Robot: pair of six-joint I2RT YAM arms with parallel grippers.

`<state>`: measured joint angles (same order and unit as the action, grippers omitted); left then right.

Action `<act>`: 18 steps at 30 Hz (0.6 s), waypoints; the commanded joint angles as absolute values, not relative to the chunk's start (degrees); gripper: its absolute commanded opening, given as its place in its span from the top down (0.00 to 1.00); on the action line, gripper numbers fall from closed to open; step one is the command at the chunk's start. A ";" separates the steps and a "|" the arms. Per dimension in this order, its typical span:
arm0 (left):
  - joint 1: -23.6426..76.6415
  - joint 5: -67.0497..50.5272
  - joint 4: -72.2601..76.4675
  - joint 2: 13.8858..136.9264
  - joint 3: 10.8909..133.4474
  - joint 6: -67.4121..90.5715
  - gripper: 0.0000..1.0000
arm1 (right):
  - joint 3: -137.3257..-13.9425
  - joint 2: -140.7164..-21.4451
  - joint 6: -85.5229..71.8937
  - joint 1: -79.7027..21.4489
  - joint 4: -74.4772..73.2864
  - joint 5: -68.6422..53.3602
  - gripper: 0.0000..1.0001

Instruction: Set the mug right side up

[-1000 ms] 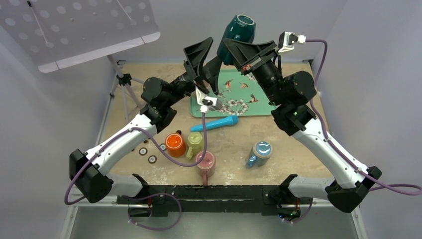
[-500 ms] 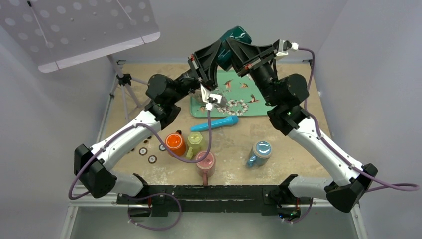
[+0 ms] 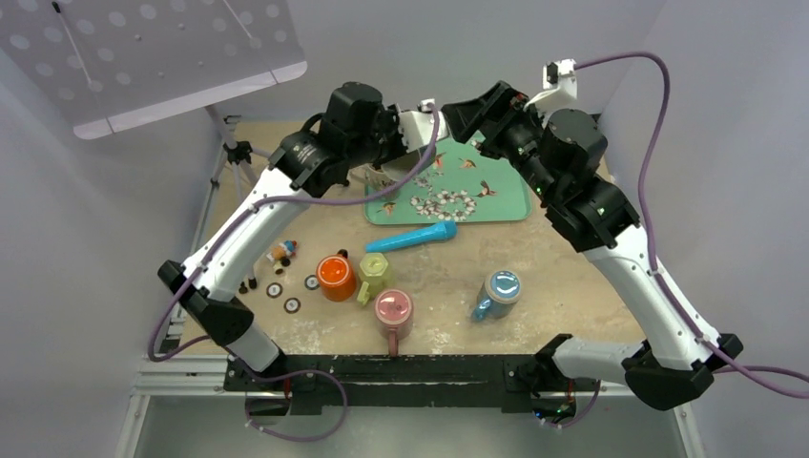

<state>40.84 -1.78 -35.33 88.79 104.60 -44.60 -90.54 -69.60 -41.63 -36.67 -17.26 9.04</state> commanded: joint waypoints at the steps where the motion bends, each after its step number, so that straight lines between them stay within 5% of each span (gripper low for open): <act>1: 40.29 4.90 -62.40 93.50 121.36 -12.81 1.00 | -91.22 -68.37 -31.54 -38.99 -31.18 18.72 0.12; 8: 39.86 5.74 -73.55 96.51 123.91 13.09 1.00 | -89.53 -71.43 -34.12 -52.16 -31.46 26.48 0.13; 18: 39.91 5.61 -72.25 94.77 123.42 18.61 1.00 | -90.64 -79.51 -35.06 -53.26 -29.12 25.04 0.24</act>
<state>40.14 6.02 -75.53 97.49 120.73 13.08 -87.55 -76.79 -35.62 -52.99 -30.30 24.05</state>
